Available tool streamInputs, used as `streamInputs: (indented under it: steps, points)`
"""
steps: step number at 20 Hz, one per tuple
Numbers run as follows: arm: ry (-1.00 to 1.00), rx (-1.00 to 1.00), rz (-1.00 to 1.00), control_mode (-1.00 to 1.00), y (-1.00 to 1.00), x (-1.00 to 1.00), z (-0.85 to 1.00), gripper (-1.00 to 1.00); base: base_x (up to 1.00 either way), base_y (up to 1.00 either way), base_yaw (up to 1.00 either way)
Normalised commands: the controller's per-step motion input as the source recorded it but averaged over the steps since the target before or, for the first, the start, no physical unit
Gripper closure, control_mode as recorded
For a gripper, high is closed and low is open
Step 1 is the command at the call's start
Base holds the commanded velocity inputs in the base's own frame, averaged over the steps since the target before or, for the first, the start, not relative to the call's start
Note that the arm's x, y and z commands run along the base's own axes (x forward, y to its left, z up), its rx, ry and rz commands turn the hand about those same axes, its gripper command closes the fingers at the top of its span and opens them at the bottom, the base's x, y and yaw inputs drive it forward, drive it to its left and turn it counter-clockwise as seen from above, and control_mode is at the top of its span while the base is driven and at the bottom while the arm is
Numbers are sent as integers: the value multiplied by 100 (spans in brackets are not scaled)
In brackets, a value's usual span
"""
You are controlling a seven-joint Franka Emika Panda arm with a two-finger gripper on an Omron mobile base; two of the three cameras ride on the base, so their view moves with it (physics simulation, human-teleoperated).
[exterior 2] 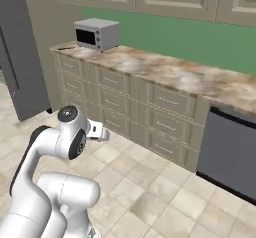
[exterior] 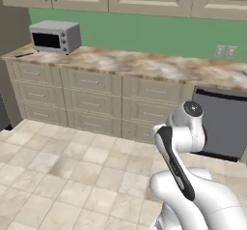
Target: Retrieve the butter from the fridge and place it on a plate on the dining table. Then retrieve the butter knife by the fridge and place it near the plate.
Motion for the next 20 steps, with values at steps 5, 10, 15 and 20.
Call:
streamInputs:
  steps: [5, 10, 15, 20]
  points:
    - [0, 0, 0, 100, 0, 0, 0, -100, 100, 26, 39]
    - [0, 0, 0, 100, 0, 0, 0, -100, 100, 76, 12]
    - [0, 0, 0, 100, 0, 0, 0, -100, 100, 95, 2]
    - [0, 0, 0, 100, 0, 0, 0, -100, 100, 97, -5]
